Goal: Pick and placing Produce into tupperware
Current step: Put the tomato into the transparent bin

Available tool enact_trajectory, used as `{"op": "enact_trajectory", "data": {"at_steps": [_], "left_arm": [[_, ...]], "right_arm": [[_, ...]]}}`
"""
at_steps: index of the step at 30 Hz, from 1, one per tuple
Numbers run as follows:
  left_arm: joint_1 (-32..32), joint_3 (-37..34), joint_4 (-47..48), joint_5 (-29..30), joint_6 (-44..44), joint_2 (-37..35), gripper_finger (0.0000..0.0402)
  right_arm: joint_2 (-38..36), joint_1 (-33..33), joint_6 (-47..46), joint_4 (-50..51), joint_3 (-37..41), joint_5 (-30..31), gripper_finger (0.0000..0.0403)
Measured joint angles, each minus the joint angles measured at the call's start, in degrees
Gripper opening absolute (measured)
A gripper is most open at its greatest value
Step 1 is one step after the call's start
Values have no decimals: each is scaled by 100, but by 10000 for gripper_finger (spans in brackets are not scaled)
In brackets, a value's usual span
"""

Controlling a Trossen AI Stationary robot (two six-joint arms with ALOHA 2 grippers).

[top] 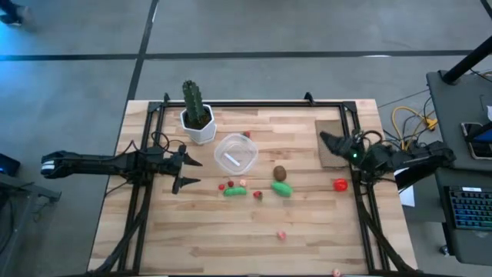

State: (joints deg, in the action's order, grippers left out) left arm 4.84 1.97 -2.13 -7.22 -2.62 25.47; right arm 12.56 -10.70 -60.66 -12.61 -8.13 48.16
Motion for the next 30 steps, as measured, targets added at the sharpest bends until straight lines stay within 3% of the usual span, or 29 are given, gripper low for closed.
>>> {"op": "enact_trajectory", "data": {"at_steps": [3, 8, 15, 19, 25, 28, 30], "left_arm": [[0, 0, 0, 0, 0, 0, 283], [2, -1, 0, 0, 1, 0, 283], [2, 1, 0, 1, -2, 0, 283], [2, -2, 0, 0, -1, 0, 283], [0, 1, 0, 0, 1, 0, 283], [2, 1, 2, 0, 1, 0, 283], [2, -2, 0, 1, 1, 0, 283]], "right_arm": [[238, -1, 774, 160, -428, 388, 295], [896, -2, 2383, 379, -1143, 169, 290], [1953, 63, 2151, 1369, -2520, 698, 276], [2510, 608, 2298, 3085, -3523, -773, 263], [3968, 2052, 2814, 6074, -5065, -2873, 253], [4705, 2771, 3192, 7301, -5468, -3915, 253], [5060, 3037, 3440, 7893, -5591, -4245, 255]]}}
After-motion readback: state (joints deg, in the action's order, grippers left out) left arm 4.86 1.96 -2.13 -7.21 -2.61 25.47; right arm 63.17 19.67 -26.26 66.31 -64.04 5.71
